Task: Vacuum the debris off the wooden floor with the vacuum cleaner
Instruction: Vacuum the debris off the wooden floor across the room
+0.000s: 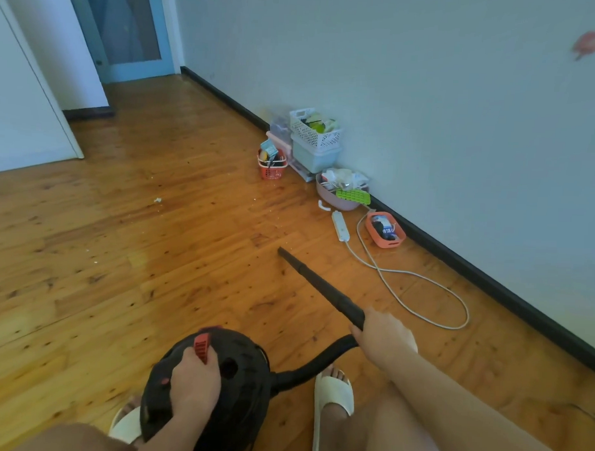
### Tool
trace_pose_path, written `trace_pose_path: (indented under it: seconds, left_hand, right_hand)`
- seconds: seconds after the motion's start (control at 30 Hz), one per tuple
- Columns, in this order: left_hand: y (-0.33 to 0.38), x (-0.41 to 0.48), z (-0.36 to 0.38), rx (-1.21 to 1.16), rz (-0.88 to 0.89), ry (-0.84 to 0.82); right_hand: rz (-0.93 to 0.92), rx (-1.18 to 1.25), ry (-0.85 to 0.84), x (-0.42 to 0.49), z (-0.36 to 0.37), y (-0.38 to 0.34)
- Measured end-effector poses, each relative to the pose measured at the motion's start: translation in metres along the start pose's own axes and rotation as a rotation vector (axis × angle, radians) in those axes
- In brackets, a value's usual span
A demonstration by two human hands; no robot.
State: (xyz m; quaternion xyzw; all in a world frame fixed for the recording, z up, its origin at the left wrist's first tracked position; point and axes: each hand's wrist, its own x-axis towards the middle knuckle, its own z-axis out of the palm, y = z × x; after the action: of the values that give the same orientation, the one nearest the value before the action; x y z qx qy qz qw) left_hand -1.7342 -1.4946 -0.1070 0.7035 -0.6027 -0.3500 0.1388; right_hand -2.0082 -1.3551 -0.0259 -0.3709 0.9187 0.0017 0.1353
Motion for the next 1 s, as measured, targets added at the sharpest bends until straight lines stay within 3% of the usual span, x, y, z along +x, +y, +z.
trace_pose_path:
  seconds: [0.23,0.43,0.67,1.0]
  left_hand:
    - [0.008,-0.004,0.003,-0.073,-0.037,0.006]
    - [0.012,0.004,0.002,-0.067,-0.015,0.002]
    - [0.015,0.01,0.002,-0.09,-0.007,0.014]
    - [0.017,0.01,0.0,-0.128,0.01,0.02]
  right_hand:
    - [0.001,0.049,0.0,0.014,0.008,-0.004]
    - [-0.11,0.092,-0.061,0.019,0.008,-0.003]
    - [-0.299,-0.022,-0.073,0.014,0.011,-0.013]
    - [-0.345,-0.011,-0.061,0.014,0.018,-0.041]
